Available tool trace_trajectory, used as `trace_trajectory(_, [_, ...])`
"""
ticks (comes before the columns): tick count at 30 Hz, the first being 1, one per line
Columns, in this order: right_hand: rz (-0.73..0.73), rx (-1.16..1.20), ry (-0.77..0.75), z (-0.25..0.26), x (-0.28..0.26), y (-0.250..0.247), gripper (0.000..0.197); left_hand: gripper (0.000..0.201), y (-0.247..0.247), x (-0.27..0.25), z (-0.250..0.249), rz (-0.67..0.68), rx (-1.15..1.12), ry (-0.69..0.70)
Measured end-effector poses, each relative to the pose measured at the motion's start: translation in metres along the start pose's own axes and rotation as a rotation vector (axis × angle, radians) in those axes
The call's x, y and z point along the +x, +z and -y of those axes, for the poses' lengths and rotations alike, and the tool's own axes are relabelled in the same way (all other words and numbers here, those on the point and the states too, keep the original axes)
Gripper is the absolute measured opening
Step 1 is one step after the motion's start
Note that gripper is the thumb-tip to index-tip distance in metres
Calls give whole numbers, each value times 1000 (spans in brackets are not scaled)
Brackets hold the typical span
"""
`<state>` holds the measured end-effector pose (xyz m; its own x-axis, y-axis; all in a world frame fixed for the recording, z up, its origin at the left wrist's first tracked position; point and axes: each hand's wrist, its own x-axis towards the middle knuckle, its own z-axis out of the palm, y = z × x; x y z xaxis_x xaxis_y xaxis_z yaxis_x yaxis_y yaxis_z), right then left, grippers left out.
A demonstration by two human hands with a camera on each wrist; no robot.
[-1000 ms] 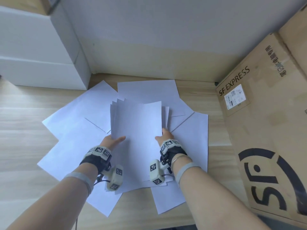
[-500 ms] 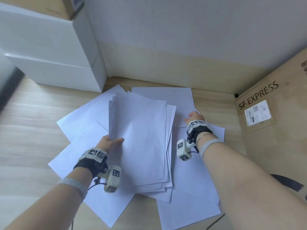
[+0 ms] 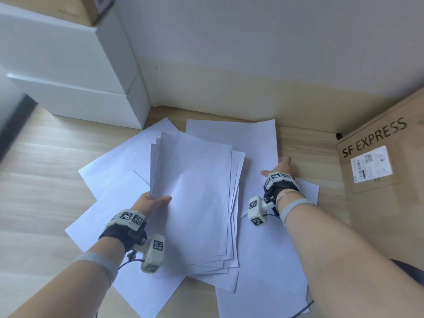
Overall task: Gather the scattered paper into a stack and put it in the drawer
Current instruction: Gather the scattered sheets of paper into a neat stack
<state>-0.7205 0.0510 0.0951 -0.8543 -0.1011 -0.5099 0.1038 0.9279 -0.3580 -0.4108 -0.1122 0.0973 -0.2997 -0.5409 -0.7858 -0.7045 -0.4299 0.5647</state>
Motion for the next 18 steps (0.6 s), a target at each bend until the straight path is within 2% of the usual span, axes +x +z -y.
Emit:
trace_trajectory(2, [75,-99,12,-1,2,-7,53,16,1,0,-2,10,-9,8])
trace_trajectory(4, [111,-229,26,-3,4,-12,40,16,1,-1,-3,17,-12,11])
trace_trajectory(7, [74,-390,38,-13,10,-14,23,16,-1,-2,-4,32,-13,2])
trace_trajectory(11, [53,-439,29,-24,16,-12,32,16,-2,-2,-3,45,-4,0])
trace_trajectory(15, [98,-382,27,-20,18,-11,55,14,-1,-2,0,48,3,-5])
trace_trajectory(18, [111,-330,29,-15,16,-14,60,13,-1,-1,2,50,-8,-11])
